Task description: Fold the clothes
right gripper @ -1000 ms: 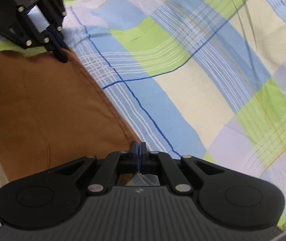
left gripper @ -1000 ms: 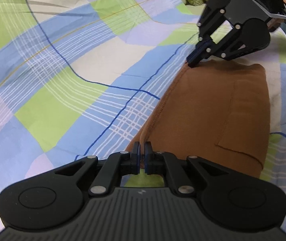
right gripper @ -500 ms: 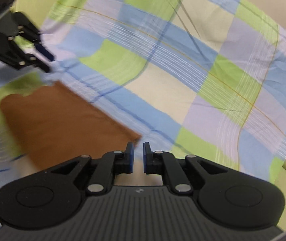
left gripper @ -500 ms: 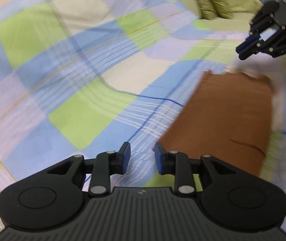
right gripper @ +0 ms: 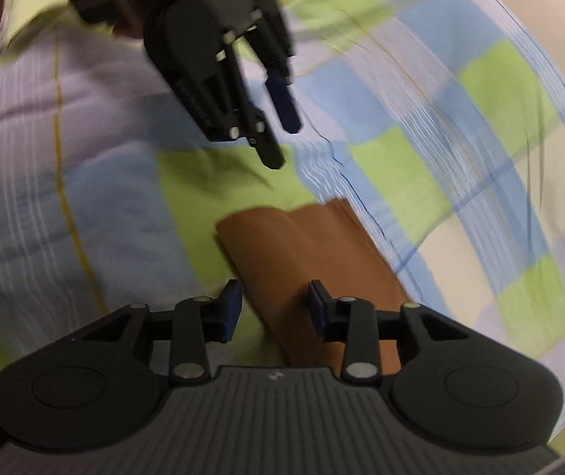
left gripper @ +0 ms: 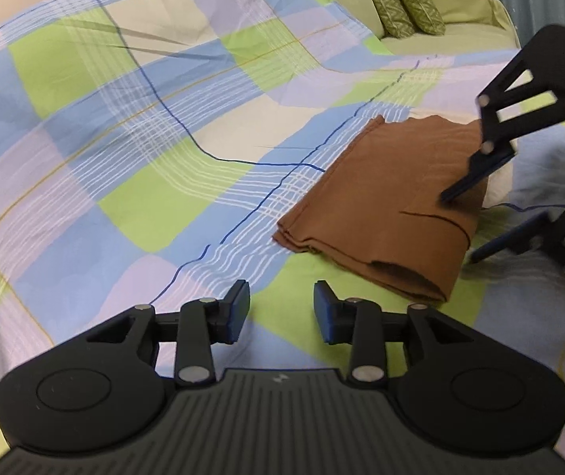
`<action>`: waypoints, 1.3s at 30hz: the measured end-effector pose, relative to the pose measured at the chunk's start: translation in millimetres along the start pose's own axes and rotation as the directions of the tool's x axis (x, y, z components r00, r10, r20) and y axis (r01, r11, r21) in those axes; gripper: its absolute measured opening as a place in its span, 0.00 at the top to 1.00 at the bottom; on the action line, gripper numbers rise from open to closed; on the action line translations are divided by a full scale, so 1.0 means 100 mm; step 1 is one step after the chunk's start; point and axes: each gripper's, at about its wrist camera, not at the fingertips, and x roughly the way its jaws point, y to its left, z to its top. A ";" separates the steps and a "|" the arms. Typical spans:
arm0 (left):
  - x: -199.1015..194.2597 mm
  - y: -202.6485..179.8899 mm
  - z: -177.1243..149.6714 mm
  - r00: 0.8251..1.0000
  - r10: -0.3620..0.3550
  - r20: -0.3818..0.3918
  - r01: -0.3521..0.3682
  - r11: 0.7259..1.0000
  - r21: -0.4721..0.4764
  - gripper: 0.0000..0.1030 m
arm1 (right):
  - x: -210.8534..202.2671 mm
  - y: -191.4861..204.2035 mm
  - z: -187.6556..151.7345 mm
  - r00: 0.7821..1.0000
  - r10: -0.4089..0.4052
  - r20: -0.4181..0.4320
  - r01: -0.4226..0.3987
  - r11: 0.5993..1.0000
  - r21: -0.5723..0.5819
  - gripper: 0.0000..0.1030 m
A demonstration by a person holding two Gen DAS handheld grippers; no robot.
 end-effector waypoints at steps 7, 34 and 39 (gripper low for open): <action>-0.11 0.10 -0.16 0.999 -0.003 0.032 0.004 0.999 -0.034 0.58 | 0.25 0.25 0.26 0.997 -0.057 -0.059 0.048 0.990 -0.136 0.70; -0.02 -0.89 -0.16 0.979 -0.067 0.194 -0.075 0.759 0.646 0.47 | -0.62 -0.50 -0.32 0.955 0.256 0.148 -0.276 0.951 0.136 0.96; -0.09 -1.03 -0.20 0.957 -0.158 0.241 -0.083 0.650 0.755 0.48 | -0.78 -0.49 -0.51 0.940 0.296 0.168 -0.319 0.938 0.135 0.96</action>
